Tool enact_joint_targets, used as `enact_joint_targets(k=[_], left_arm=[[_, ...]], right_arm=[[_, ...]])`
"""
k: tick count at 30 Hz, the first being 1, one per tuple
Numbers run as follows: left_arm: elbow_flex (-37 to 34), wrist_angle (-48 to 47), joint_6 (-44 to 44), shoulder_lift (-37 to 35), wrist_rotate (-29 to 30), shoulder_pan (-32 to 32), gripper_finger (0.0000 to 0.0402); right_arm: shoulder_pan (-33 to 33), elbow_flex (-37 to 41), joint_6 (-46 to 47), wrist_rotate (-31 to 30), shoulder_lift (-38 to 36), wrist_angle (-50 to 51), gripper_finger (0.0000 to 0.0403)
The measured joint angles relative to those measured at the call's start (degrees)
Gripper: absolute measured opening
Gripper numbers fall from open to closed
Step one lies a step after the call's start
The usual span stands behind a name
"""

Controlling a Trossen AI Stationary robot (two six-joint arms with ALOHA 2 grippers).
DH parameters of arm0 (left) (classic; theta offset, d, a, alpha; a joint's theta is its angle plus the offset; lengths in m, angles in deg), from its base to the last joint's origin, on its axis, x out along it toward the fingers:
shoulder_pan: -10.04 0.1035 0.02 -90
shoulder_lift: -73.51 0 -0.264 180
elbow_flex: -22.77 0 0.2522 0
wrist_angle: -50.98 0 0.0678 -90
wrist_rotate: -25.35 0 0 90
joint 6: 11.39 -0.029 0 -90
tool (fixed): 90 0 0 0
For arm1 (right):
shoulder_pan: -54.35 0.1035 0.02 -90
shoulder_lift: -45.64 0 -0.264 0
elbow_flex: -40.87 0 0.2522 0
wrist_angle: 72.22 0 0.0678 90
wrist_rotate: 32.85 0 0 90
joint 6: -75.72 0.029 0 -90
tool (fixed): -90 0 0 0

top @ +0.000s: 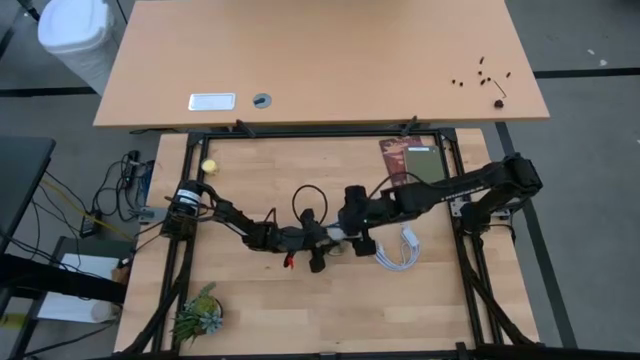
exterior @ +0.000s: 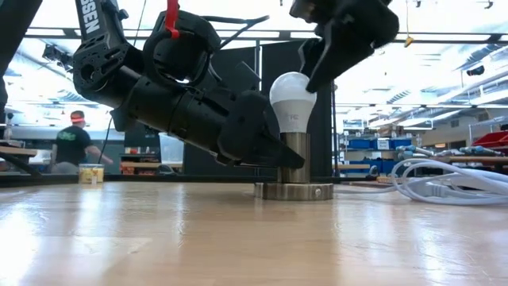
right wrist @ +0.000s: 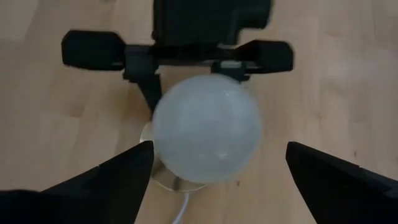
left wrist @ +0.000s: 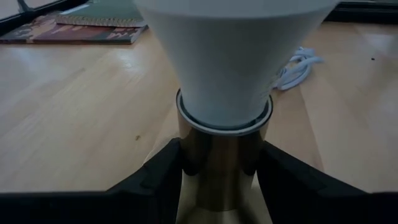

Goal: Screw lightbulb
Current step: Insert the light bulb into the lamp

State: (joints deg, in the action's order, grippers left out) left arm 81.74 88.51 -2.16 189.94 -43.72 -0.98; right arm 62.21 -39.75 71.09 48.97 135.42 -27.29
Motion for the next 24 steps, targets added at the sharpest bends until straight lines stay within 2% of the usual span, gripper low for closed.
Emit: enact_joint_targets(k=[6, 12, 19, 24], left_arm=[[0.0, 0.36, -4.28, 0.0, -0.49, 0.0, 0.0184], [0.02, 0.35, -4.5, 0.0, -0.47, 0.0, 0.0184], [0.02, 0.35, -4.61, 0.0, -0.42, 0.0, 0.0184], [0.02, 0.42, -4.66, 0.0, -0.4, 0.0, 0.0184]], right_arm=[[-1.51, -2.55, 0.71, 3.66, 0.0, 4.65, 0.0374], [-0.98, -2.57, 3.28, 3.7, 0.02, 6.35, 0.0374], [-1.34, -2.59, 2.22, 3.71, 0.09, 9.12, 0.0373], [-3.19, -7.45, 1.57, 5.47, 1.03, 15.29, 0.0373]])
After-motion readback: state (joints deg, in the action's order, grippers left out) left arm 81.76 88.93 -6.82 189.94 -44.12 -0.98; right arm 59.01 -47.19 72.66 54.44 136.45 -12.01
